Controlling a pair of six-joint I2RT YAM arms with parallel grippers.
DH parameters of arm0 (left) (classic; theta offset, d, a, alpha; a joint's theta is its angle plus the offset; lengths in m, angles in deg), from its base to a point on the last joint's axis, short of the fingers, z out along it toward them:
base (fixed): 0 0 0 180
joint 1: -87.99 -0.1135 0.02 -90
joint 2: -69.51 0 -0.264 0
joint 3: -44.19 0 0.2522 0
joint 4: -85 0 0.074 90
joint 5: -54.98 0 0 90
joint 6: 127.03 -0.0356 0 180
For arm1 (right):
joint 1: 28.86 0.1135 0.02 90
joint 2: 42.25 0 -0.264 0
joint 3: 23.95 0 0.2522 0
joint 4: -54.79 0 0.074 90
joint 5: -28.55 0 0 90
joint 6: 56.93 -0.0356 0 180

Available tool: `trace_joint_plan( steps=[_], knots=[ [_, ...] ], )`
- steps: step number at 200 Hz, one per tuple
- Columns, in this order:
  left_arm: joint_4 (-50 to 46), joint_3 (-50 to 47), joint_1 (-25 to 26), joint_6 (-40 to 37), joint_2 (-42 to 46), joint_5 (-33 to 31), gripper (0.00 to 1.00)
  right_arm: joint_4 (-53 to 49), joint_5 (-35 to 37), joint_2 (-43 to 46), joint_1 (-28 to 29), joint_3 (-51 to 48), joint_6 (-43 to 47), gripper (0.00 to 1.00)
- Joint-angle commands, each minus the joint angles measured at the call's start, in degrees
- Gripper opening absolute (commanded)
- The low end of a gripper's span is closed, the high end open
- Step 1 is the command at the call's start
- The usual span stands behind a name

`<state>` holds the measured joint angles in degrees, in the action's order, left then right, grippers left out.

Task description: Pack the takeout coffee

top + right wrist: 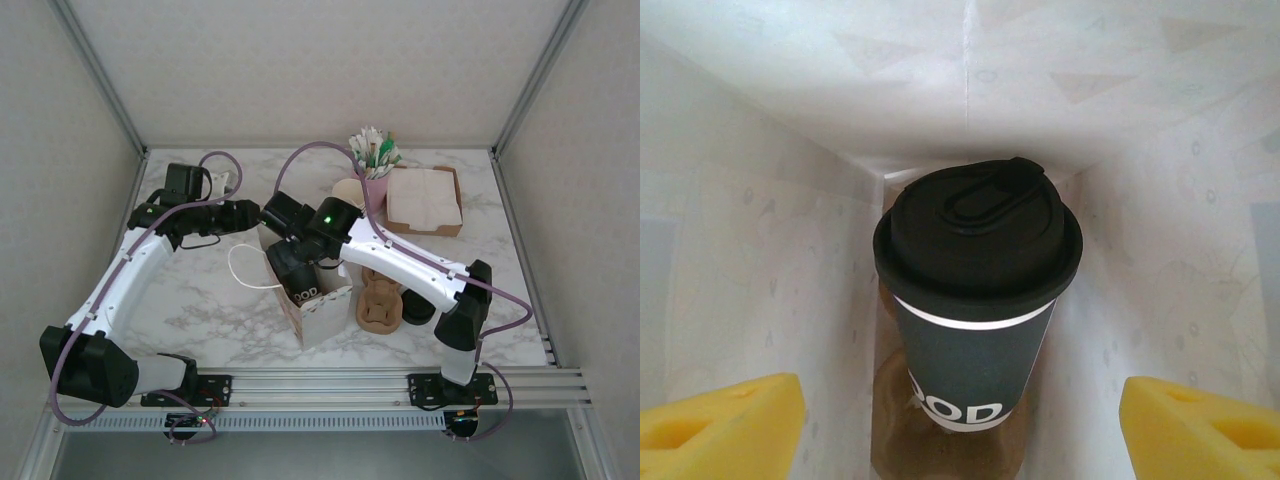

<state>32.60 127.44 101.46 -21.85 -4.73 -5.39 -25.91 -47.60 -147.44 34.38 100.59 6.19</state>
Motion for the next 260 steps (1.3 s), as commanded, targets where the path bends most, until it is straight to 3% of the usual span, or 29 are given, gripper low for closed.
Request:
trace_joint_plan(
  steps=[1,126,171,207,235,260],
  knots=[
    [-0.9,0.4,0.6,-1.0,1.0,-0.6,0.60,-1.7,0.8,2.4,0.9,1.8,-0.9,0.83],
    [-0.9,0.4,0.6,-1.0,1.0,-0.4,0.59,-2.8,2.0,3.1,1.9,2.8,-0.7,0.78],
    [-0.7,0.4,0.6,-1.0,1.1,-0.2,0.59,3.2,4.3,9.1,4.3,1.9,4.3,0.77],
    [-0.7,0.3,0.6,-1.0,1.4,-0.5,0.59,10.8,9.5,16.5,4.5,0.5,8.5,0.76],
    [-0.6,0.2,0.6,-1.1,1.7,-1.0,0.59,18.5,21.6,23.2,4.1,-3.5,11.3,0.70],
    [-0.3,0.2,0.6,-1.2,1.9,-1.2,0.58,25.0,22.5,27.9,-2.8,-8.0,14.1,0.68]
  ],
)
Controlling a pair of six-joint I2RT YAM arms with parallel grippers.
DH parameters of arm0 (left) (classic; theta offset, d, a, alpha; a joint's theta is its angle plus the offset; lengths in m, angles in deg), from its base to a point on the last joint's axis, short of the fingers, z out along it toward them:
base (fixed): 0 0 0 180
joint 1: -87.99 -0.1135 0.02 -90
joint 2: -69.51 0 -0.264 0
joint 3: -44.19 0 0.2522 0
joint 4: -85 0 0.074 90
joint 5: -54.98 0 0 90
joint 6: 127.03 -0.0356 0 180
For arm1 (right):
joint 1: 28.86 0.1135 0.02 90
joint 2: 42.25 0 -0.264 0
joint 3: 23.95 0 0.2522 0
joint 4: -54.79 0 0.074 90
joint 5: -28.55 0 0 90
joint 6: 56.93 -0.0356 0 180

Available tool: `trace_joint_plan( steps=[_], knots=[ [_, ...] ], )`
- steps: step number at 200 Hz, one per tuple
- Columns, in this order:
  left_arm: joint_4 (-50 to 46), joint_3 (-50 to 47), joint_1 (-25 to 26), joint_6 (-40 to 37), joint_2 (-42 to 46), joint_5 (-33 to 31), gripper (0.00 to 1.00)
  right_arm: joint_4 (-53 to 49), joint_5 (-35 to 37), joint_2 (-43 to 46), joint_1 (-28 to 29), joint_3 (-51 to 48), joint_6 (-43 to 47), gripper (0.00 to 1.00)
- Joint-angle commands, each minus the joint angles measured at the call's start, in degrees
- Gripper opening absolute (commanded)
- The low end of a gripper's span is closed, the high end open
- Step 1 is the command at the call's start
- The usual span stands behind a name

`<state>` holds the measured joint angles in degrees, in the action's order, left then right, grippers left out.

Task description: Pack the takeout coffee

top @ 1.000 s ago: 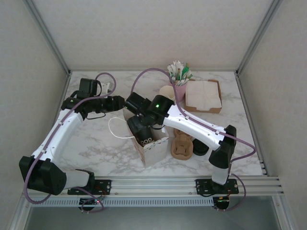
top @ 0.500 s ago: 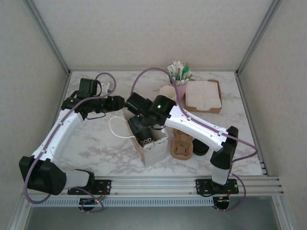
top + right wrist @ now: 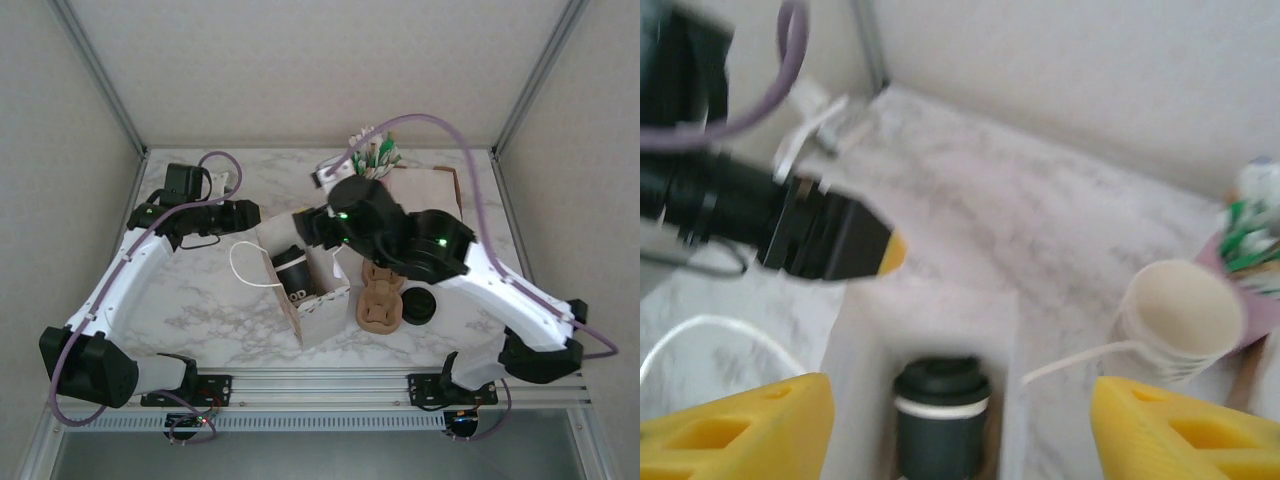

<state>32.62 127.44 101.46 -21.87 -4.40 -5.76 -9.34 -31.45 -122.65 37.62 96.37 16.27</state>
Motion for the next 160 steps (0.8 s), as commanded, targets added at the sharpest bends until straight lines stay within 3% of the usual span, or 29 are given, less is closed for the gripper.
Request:
trace_joint_plan(
  steps=[1,37,71,100,160],
  knots=[
    [-0.3,0.2,0.6,-1.2,1.6,-0.8,0.59,8.5,6.1,3.2,-6.5,-3.9,4.0,0.68],
    [0.3,-0.2,0.6,-1.3,2.3,-1.0,0.58,10.1,-4.2,0.2,-25.3,-6.0,5.5,0.69],
    [0.3,-0.2,0.6,-1.4,2.5,-1.0,0.59,11.8,-14.3,-8.5,-36.6,-4.5,6.2,0.68],
    [0.2,-0.2,0.6,-1.4,2.5,-0.9,0.59,13.5,-20.6,-15.5,-40.7,-0.8,6.2,0.67],
    [0.6,-0.4,0.6,-1.1,2.5,-0.4,0.59,11.1,-21.5,-29.9,-44.2,11.3,5.9,0.64]
  ],
)
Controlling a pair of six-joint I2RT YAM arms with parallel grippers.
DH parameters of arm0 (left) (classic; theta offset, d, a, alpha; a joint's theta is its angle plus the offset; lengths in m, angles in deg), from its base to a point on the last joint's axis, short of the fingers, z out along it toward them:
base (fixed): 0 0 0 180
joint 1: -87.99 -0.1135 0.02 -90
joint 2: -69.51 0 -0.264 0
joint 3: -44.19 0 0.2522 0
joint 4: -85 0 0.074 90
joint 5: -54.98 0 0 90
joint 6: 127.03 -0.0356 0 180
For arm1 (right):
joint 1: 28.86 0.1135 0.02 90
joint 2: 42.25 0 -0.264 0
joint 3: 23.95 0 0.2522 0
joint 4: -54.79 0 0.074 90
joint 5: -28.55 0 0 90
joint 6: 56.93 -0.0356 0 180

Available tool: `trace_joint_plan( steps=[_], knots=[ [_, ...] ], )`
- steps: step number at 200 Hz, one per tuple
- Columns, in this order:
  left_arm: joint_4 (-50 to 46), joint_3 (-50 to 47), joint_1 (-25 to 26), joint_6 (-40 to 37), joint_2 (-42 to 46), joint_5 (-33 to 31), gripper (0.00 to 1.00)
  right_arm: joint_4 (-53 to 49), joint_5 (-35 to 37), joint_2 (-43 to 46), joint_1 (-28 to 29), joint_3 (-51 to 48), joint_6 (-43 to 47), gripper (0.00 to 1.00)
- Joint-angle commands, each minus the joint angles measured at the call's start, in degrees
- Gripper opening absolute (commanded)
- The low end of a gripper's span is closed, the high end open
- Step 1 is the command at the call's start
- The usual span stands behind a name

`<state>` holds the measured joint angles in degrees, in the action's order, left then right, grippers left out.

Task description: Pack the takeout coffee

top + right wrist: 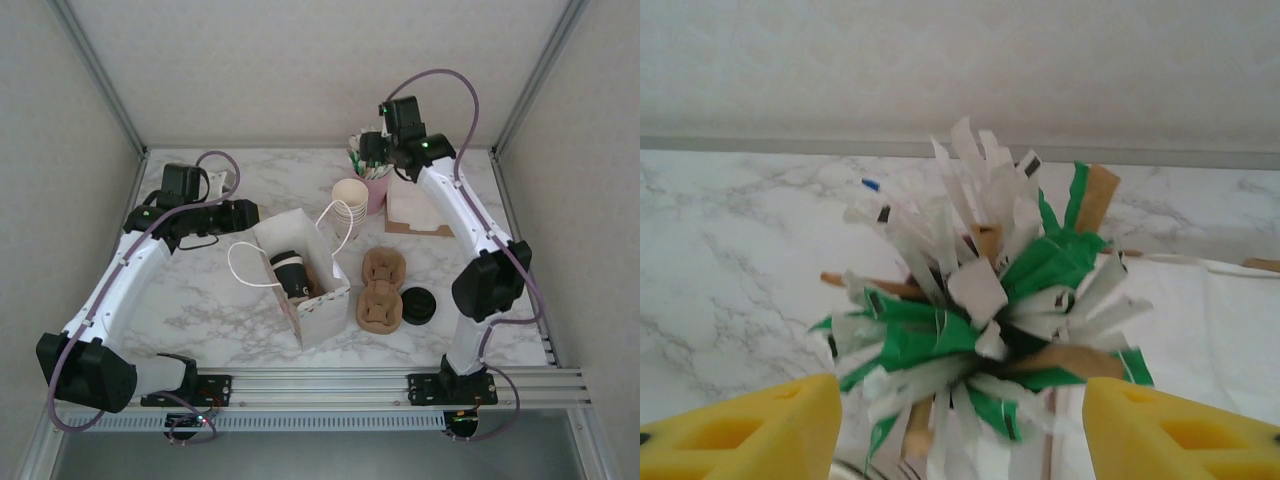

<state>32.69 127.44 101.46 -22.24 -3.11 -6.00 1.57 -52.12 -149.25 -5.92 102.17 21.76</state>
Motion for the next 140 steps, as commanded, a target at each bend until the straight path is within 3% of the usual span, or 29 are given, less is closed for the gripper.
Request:
trace_joint_plan(
  steps=[1,52,90,111,140],
  knots=[
    [0.5,-0.4,0.6,-0.7,1.2,-0.1,0.59,0.2,-0.8,-3.5,-0.7,5.7,0.5,0.64],
    [0.4,-0.4,0.6,-0.9,1.3,-0.3,0.59,-3.1,2.2,-12.0,-1.1,14.8,2.1,0.54],
    [0.4,-0.3,0.6,-0.9,1.2,-0.1,0.59,-4.4,2.8,-13.3,-1.1,17.1,2.9,0.27],
    [0.3,-0.5,0.6,-0.9,1.3,-0.3,0.59,-5.3,2.6,-11.4,-1.0,17.8,2.7,0.00],
    [0.3,-0.4,0.6,-0.8,1.5,-0.2,0.59,-7.5,4.0,-6.7,0.2,20.3,3.2,0.00]
  ],
)
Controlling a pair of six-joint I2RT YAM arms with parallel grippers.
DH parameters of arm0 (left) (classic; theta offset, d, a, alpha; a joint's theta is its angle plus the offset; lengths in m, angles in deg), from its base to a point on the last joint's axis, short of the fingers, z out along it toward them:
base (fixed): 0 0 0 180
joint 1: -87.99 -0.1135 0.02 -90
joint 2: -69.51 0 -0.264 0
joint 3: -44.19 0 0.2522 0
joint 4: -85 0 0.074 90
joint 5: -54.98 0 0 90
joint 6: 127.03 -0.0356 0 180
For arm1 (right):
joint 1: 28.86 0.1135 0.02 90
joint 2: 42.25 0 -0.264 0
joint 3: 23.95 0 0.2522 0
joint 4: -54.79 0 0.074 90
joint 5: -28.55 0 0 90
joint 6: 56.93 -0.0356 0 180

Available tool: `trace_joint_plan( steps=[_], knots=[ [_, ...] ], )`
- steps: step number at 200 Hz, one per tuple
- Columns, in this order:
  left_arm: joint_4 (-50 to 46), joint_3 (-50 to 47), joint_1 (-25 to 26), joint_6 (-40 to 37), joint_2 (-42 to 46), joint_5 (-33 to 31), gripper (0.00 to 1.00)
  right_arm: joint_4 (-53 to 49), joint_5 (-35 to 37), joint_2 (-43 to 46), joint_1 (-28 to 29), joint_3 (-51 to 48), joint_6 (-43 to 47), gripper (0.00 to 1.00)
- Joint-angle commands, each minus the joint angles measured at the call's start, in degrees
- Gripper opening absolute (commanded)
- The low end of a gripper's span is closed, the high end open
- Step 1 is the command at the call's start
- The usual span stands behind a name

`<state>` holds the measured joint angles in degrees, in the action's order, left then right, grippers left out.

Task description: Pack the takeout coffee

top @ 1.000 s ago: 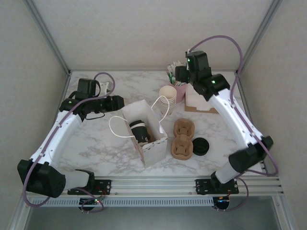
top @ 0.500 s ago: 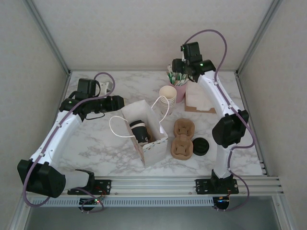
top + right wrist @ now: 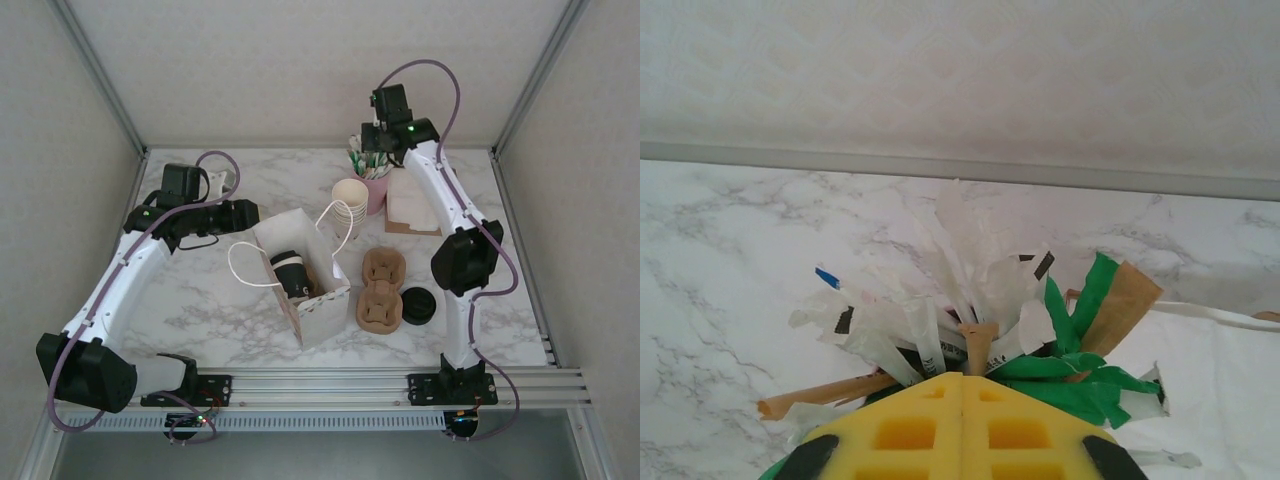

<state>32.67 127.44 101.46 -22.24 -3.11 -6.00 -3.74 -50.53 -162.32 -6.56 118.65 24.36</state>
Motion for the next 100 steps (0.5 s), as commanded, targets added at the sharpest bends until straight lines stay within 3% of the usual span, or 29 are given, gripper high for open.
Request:
trace_joint_plan(
  steps=[1,62,100],
  knots=[
    [0.4,-0.4,0.6,-0.8,1.5,-0.2,0.59,-2.2,2.5,6.5,0.9,3.9,0.6,0.00],
    [0.3,-0.4,0.6,-0.8,1.7,-0.7,0.58,-6.3,8.7,23.0,10.6,8.5,3.1,0.00],
    [0.4,-0.4,0.6,-0.8,1.8,-0.9,0.59,-5.0,4.2,35.7,19.7,3.6,1.3,0.00]
  ],
)
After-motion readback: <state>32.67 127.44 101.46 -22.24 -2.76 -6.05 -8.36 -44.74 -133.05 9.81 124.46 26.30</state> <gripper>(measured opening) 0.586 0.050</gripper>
